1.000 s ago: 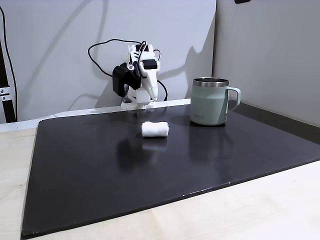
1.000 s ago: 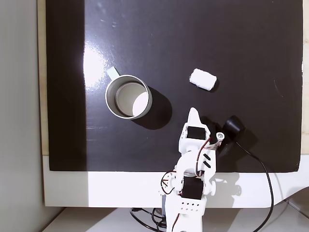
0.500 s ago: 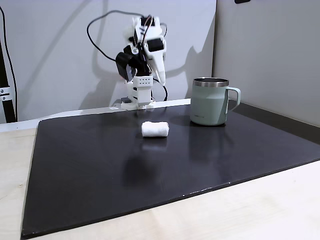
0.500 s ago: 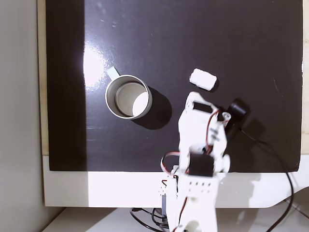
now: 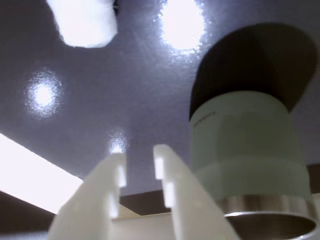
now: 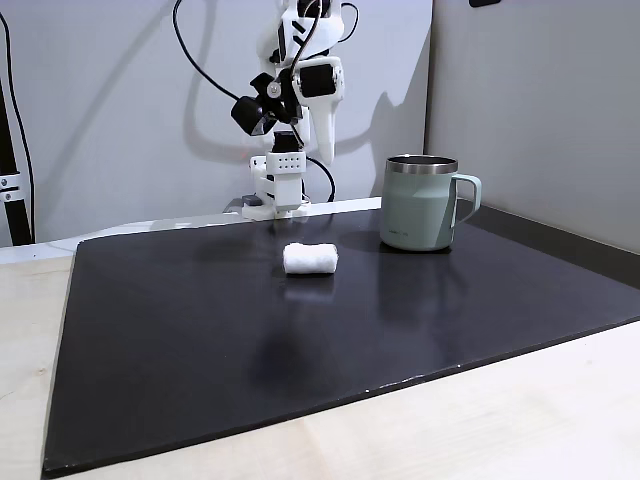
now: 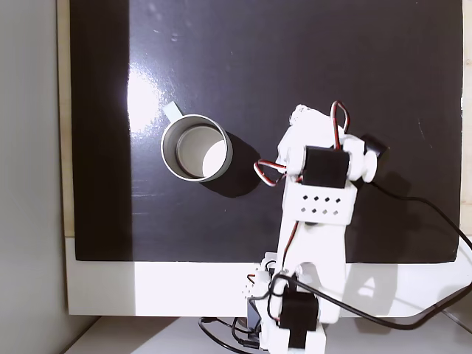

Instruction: Grasp a gauze and put it in the cup.

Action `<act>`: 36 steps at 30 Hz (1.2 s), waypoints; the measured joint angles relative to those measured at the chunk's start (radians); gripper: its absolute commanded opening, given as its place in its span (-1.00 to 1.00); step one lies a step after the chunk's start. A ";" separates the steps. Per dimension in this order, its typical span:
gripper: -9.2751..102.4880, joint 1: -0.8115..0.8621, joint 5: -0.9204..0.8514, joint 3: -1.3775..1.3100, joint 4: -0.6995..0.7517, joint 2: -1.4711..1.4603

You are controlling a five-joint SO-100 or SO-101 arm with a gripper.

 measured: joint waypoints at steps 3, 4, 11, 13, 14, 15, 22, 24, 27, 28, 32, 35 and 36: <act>-0.56 0.020 0.000 -0.040 0.014 -0.038; -0.51 0.028 0.000 -0.052 0.018 -0.051; -0.07 0.069 -0.046 -0.129 0.054 -0.204; -0.05 0.066 -0.066 -0.144 0.055 -0.250; -0.05 0.067 -0.072 -0.152 0.054 -0.273; -0.05 0.074 -0.078 -0.160 0.052 -0.295; -0.05 0.115 -0.110 -0.195 0.012 -0.413; -0.05 0.112 -0.114 -0.195 -0.002 -0.442; -0.05 0.121 -0.118 -0.227 -0.014 -0.502; -0.05 0.123 -0.118 -0.239 -0.014 -0.522; -0.06 0.117 -0.123 -0.252 -0.025 -0.581; -0.07 0.114 -0.124 -0.253 -0.044 -0.617; -0.08 0.114 -0.124 -0.258 -0.046 -0.627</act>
